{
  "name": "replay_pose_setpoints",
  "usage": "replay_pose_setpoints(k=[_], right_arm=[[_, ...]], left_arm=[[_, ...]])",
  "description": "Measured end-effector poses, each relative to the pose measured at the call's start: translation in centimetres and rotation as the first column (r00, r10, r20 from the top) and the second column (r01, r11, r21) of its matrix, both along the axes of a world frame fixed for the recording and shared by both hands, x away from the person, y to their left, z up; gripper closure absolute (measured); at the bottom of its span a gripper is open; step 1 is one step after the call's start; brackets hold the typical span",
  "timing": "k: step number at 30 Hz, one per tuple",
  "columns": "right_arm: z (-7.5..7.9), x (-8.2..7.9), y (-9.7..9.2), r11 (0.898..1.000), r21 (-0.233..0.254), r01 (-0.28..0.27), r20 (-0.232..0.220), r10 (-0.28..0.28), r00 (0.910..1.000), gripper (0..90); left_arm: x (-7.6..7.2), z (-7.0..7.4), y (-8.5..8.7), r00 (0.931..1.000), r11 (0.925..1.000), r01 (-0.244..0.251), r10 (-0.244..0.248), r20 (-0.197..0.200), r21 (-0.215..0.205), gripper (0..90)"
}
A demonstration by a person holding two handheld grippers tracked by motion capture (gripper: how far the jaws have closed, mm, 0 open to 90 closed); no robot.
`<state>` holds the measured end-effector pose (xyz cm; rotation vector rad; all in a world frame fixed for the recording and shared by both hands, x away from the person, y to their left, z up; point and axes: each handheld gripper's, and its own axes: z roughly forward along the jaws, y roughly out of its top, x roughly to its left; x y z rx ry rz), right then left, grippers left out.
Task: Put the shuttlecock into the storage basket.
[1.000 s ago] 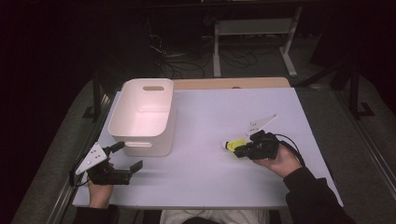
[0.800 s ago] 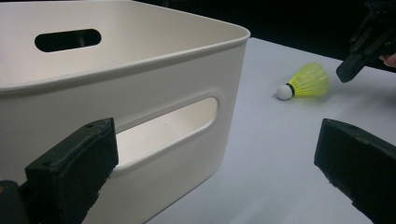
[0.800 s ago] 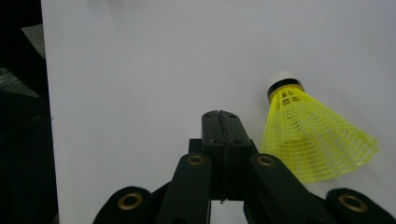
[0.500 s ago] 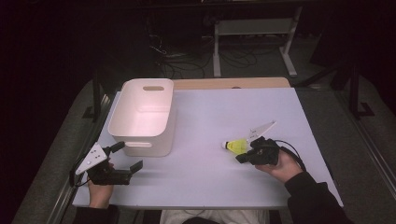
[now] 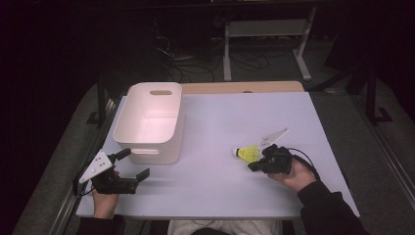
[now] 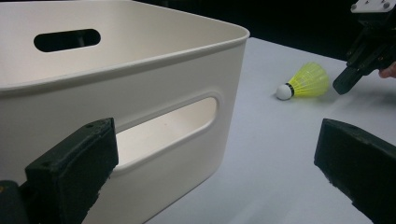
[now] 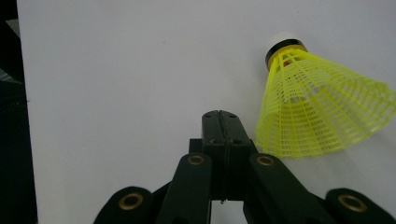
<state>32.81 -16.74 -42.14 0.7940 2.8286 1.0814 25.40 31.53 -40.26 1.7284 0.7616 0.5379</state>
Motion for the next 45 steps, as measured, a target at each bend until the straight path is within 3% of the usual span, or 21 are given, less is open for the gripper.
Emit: replay_pose_setpoints(k=[13, 28, 45], right_arm=[[-0.2, 0.6, -0.4, 0.999, -0.016, 0.051, 0.027, -0.050, 0.9984, 88.4], [-0.7, 1.5, -0.9, 0.996, -0.028, 0.085, 0.021, -0.085, 0.9962, 88.4], [-0.7, 3.1, -1.8, 0.996, -0.019, 0.084, 0.039, -0.084, 0.9957, 88.5]], left_arm=[[0.0, 0.0, 0.0, 1.0000, 1.0000, 0.001, -0.001, 0.000, 0.000, 0.0], [0.0, 0.0, 0.0, 1.0000, 1.0000, 0.003, -0.003, 0.000, 0.001, 0.0], [0.0, 0.0, 0.0, 1.0000, 1.0000, 0.003, -0.003, -0.001, 0.002, 0.0]])
